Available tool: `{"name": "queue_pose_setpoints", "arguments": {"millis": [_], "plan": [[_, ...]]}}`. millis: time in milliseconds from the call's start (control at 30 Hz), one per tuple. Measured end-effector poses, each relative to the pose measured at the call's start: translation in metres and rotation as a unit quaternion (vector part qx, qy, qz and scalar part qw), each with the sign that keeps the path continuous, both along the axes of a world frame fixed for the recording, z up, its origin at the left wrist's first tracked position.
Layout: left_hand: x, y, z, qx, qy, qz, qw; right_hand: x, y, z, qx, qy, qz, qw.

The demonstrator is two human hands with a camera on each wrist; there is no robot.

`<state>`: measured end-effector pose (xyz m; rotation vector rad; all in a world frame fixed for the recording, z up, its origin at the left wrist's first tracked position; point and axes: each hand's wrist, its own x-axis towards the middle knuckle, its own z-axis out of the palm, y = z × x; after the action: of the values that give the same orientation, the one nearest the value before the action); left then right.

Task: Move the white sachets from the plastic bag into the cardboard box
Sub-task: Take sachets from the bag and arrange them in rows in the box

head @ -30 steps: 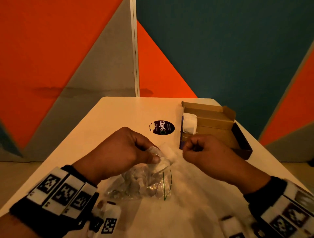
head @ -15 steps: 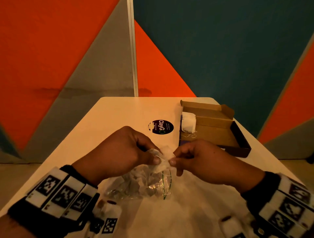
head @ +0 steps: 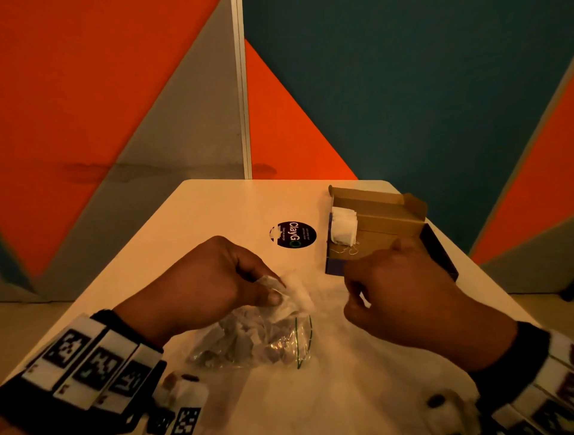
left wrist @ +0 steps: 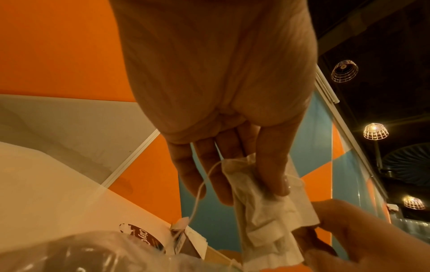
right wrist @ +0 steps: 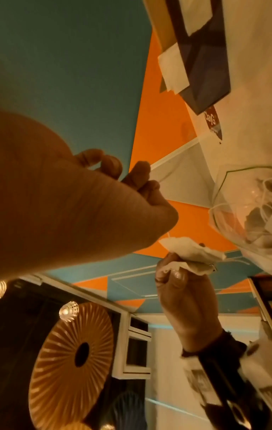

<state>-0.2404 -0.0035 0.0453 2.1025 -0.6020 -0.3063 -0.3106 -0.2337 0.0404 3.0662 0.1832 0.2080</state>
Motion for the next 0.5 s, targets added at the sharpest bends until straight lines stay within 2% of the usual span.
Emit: {"name": "queue_pose_setpoints", "arguments": {"millis": [100,233,267,333,400,433,500], "plan": [[-0.001,-0.001,-0.002,-0.007,0.009,-0.008,1.0,0.002,0.0,-0.001,-0.084,-0.016,0.01,0.996],[0.001,0.0,-0.004,-0.073,0.034,-0.006,0.997,0.014,-0.012,-0.009,-0.048,-0.011,-0.03,0.998],[0.002,0.0,-0.005,-0.101,0.047,-0.004,0.994,0.015,-0.015,-0.011,-0.006,-0.013,-0.037,0.999],[0.003,-0.002,-0.012,-0.166,0.078,0.003,0.983,0.016,-0.016,-0.017,0.134,0.005,-0.043,0.99],[0.001,-0.007,-0.02,-0.248,0.119,0.008,0.961,0.014,-0.011,-0.021,0.282,0.037,-0.035,0.958],[-0.001,-0.01,-0.022,-0.283,0.139,0.009,0.949,0.012,-0.008,-0.021,0.331,0.048,-0.025,0.942],[-0.007,-0.016,-0.026,-0.325,0.163,0.006,0.932,0.007,-0.003,-0.022,0.365,0.063,-0.011,0.929]]}}
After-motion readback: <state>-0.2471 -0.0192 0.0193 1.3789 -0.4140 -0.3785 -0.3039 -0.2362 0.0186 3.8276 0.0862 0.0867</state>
